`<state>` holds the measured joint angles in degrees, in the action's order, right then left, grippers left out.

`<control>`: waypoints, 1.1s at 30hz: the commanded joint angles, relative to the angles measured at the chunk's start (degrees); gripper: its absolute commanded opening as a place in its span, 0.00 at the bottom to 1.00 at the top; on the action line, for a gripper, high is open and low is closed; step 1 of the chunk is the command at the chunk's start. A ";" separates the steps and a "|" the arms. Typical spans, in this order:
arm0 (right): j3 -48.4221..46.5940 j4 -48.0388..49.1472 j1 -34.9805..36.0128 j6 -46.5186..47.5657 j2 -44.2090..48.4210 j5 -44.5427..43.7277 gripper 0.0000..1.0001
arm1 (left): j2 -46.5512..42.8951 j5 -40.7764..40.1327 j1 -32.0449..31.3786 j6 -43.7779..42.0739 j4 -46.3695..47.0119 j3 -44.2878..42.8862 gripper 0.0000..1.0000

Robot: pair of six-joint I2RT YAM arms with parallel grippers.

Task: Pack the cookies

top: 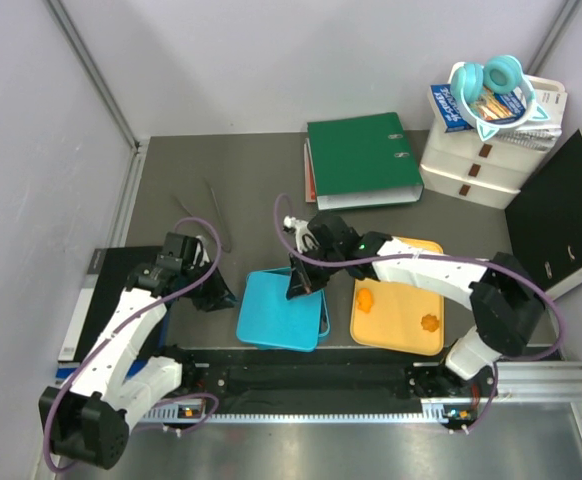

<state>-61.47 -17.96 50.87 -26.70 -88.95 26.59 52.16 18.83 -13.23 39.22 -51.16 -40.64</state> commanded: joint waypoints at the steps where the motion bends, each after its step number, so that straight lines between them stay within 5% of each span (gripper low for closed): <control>1: -0.93 -0.23 2.91 2.17 -3.24 3.12 0.00 | -0.30 0.68 -0.21 0.59 2.64 0.56 0.22; 16: -5.23 -4.28 7.05 6.22 -11.16 8.04 0.02 | 0.22 0.68 -0.30 0.59 3.34 0.83 0.22; 33: -4.62 -5.69 3.53 4.29 -10.46 -0.04 0.01 | 0.13 0.95 -0.30 0.59 3.70 1.09 0.22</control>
<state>-64.64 -22.33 56.21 -22.94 -99.83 31.55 52.42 19.09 -13.32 39.33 -49.28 -39.94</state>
